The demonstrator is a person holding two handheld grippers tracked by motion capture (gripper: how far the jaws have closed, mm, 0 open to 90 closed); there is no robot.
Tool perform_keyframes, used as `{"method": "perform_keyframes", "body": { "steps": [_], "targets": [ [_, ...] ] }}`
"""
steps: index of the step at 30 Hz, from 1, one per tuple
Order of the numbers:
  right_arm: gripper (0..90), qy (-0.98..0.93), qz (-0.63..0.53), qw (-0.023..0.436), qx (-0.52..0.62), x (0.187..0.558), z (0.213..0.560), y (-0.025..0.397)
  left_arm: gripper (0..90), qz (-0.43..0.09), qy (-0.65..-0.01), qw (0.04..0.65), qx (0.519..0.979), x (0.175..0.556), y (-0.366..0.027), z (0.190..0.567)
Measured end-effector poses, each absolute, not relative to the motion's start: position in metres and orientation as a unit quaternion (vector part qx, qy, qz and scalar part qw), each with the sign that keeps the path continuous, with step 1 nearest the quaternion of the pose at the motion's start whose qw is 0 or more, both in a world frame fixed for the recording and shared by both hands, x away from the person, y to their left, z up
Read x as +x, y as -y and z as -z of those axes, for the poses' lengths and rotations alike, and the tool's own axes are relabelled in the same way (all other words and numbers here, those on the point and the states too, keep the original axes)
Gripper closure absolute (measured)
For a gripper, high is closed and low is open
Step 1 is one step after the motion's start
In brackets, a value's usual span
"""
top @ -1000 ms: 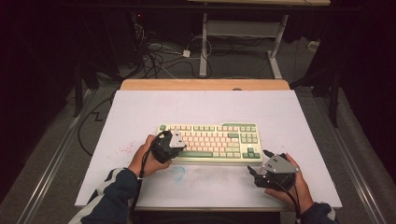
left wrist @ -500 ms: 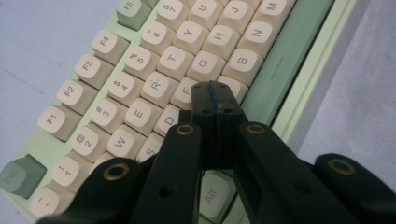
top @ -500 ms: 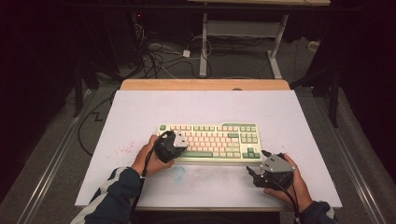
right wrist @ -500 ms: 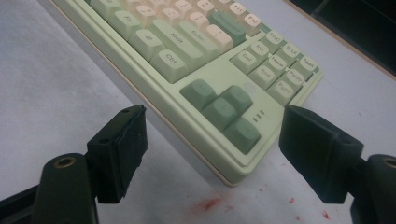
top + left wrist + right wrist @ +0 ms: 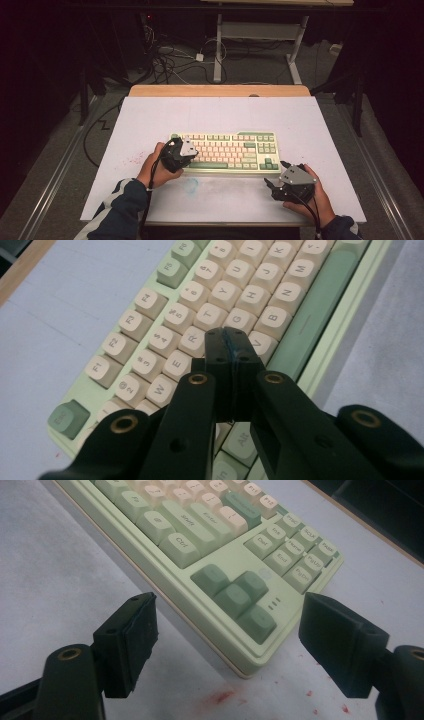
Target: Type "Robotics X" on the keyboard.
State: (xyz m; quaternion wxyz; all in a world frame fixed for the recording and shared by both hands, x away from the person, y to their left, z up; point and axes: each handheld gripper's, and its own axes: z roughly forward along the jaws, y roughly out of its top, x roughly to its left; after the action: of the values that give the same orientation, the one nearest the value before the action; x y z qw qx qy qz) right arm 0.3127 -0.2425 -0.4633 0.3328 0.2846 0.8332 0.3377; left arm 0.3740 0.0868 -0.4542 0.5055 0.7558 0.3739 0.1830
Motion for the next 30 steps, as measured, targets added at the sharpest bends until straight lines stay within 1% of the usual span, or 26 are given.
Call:
{"method": "perform_keyframes", "body": {
  "steps": [16, 30],
  "targets": [
    [24.4, -0.834, -0.338, 0.331, 0.284, 0.313, 0.464, 0.242, 86.9, -0.194, -0.388, 0.506, 0.745, 0.382, -0.095, 0.454],
    [24.3, -0.839, -0.335, 0.326, 0.28, 0.314, 0.465, 0.241, 86.9, -0.183, -0.402, 0.496, 0.748, 0.39, -0.098, 0.46]
  ]
}}
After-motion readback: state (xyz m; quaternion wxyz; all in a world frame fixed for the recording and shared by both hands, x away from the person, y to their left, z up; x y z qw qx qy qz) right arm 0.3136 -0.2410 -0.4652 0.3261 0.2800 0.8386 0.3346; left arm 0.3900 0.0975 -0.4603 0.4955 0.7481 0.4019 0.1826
